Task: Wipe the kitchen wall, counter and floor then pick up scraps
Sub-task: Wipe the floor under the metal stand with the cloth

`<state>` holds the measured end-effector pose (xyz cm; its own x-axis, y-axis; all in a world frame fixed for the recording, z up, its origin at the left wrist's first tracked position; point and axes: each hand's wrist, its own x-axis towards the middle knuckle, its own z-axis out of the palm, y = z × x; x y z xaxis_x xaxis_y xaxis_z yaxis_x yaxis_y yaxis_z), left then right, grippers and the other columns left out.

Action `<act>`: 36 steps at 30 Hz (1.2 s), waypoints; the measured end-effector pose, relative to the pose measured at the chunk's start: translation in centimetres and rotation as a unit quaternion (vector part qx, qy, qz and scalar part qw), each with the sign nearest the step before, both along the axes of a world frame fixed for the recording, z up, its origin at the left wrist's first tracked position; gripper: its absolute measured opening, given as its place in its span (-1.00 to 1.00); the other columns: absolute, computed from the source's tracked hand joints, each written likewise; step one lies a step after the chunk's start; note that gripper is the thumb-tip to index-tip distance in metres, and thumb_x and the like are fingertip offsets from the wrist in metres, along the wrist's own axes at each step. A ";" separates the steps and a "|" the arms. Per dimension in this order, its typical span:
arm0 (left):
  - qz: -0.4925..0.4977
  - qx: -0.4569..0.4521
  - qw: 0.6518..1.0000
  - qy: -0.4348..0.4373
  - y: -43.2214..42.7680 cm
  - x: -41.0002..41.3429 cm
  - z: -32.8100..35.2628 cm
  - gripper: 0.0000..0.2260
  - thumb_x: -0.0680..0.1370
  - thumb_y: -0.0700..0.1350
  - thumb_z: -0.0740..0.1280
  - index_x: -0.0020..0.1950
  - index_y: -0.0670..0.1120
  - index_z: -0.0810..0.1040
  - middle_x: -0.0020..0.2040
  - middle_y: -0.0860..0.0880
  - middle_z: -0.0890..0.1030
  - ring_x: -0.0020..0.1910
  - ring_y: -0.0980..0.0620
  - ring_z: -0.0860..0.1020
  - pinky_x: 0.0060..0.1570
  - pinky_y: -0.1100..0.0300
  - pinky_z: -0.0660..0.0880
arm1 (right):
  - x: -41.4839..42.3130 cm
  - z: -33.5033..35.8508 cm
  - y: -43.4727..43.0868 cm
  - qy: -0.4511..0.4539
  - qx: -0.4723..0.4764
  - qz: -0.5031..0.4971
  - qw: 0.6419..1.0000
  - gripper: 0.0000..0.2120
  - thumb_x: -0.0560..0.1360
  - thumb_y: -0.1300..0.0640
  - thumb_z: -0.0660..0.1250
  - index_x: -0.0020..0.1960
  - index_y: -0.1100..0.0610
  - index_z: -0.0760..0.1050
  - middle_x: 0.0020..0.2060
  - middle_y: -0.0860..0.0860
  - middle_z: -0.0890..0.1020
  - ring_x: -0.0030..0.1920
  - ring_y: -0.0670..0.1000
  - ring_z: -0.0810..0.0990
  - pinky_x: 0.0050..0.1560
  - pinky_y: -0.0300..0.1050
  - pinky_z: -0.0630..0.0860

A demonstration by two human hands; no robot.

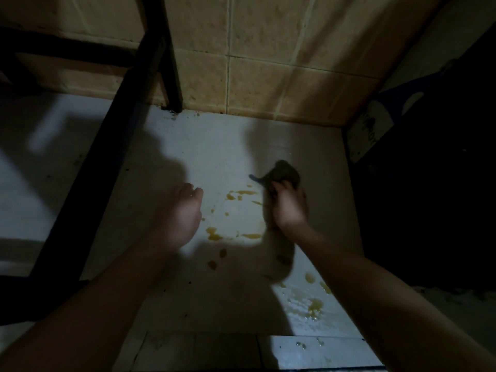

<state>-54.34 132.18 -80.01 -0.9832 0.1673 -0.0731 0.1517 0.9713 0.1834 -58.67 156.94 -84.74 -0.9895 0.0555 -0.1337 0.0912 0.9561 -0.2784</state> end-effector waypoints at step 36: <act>-0.071 -0.117 0.990 -0.037 -0.1 6.5 1.5 -0.70 0.53 -0.14 0.20 0.26 -0.06 0.42 0.18 -0.09 0.47 0.11 -0.11 0.46 0.08 0.05 0.45 | 9.1 0.3 0.9 0.011 0.010 0.036 0.999 -0.67 0.57 0.15 0.15 0.31 0.00 0.43 0.19 0.10 0.52 0.05 0.21 0.52 0.04 0.04 0.50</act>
<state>-47.80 132.06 -78.55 -0.9415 0.2735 -0.1970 0.2842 0.9584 -0.0276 -49.57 157.86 -84.40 -0.9937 -0.0131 -0.1114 0.0166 0.9652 -0.2611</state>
